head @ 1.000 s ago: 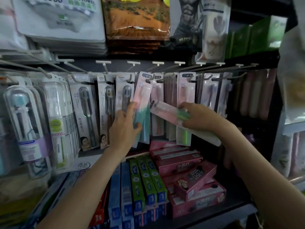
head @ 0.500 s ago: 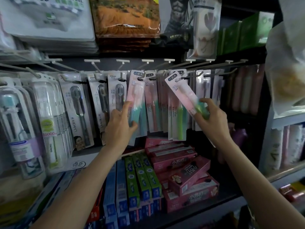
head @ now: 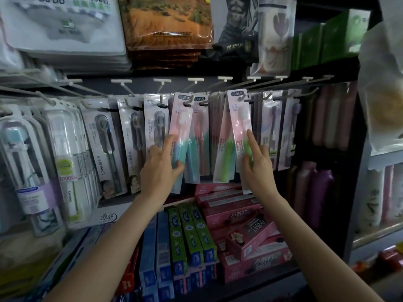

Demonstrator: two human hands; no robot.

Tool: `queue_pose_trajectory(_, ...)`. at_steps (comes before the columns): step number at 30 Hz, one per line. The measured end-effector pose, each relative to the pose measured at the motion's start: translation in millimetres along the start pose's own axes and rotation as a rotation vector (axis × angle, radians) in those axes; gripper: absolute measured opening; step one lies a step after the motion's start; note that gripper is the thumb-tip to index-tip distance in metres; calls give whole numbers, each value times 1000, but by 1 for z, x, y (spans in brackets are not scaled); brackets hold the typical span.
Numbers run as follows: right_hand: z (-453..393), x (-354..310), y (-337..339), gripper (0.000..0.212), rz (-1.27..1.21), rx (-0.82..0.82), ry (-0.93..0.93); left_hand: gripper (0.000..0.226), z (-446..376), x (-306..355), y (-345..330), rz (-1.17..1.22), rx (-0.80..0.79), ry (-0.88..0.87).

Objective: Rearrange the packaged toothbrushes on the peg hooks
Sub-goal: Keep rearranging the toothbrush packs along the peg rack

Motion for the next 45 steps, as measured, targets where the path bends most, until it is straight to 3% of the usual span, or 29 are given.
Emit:
queue_pose_trajectory(12,11,3,-5,54,99,101,-20,55,-1,-2,-1,-11,23,-16)
queue_pose_trajectory(16,11,-29,3,42,187,268,159,56,1,-3,-1,12,26,-37)
queue_pose_trajectory(20,-4,-56,-47,37,30,22,263,57,-1,-5,3,-13,72,-61)
queue_pose_trajectory(25,-24,-14,-111,56,-1,-159,-149,58,-10,-11,9,-104,142,-74)
queue_pose_trajectory(30,-40,8,-127,59,-57,-152,-362,57,-9,-8,5,-120,140,-79)
queue_pose_trajectory(34,-35,2,-118,49,-25,-132,-332,57,-10,-9,5,-128,138,-84)
queue_pose_trajectory(39,-28,-19,-98,73,80,-166,-198,55,-16,-15,11,-166,134,-95)
queue_pose_trajectory(45,-31,-42,-78,70,107,-237,-163,58,-11,-13,11,-171,104,-76)
Point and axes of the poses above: each hand's wrist, its own z-axis away from the middle knuckle, its own y-axis out of the back of the hand, x = y × z, the point moved 7 cm from there along -z, towards the middle knuckle, and after that the axes turned 13 degrees about y, right-handed, at the moved point
